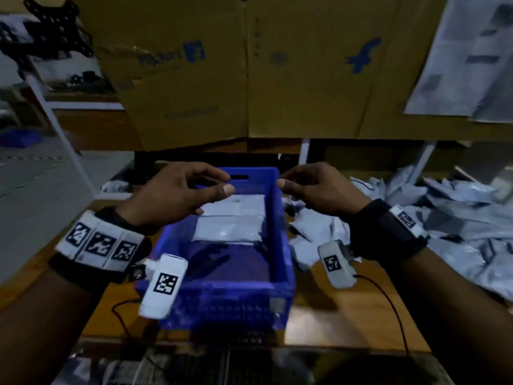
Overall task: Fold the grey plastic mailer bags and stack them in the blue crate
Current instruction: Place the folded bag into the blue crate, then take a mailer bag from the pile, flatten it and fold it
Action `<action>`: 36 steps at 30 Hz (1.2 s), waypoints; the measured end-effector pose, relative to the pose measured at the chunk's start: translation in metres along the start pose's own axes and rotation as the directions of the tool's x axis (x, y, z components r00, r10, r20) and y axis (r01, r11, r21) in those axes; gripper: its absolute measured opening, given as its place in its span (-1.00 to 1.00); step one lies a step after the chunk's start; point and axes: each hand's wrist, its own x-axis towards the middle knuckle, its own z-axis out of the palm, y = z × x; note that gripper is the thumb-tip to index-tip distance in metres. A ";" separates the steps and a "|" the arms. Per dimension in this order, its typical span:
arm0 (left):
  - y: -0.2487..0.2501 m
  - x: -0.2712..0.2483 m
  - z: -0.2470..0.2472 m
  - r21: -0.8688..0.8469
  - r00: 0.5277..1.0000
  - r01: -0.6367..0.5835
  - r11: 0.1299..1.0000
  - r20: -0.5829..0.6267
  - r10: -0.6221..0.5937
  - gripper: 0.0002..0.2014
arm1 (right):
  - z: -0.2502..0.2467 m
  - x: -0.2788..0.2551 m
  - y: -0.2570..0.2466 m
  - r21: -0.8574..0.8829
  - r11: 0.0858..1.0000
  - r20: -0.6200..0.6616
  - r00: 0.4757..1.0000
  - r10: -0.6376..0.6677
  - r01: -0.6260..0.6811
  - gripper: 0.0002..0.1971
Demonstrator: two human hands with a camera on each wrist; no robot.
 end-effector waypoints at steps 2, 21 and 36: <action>0.016 -0.015 0.042 -0.022 1.000 -0.031 0.999 -0.002 0.031 -0.61 | -0.024 -0.043 0.024 0.009 1.000 -0.041 0.999 0.021 -0.020 -0.70; -0.099 0.110 0.415 -0.322 0.940 0.299 0.898 -0.061 -0.335 -0.74 | -0.048 -0.147 0.328 -0.031 0.925 -0.123 0.920 0.372 -0.378 -0.70; -0.158 0.263 0.466 0.167 0.796 0.584 0.794 -0.309 -0.521 -0.29 | -0.080 -0.034 0.451 0.088 0.949 0.002 0.953 0.303 -0.301 -0.88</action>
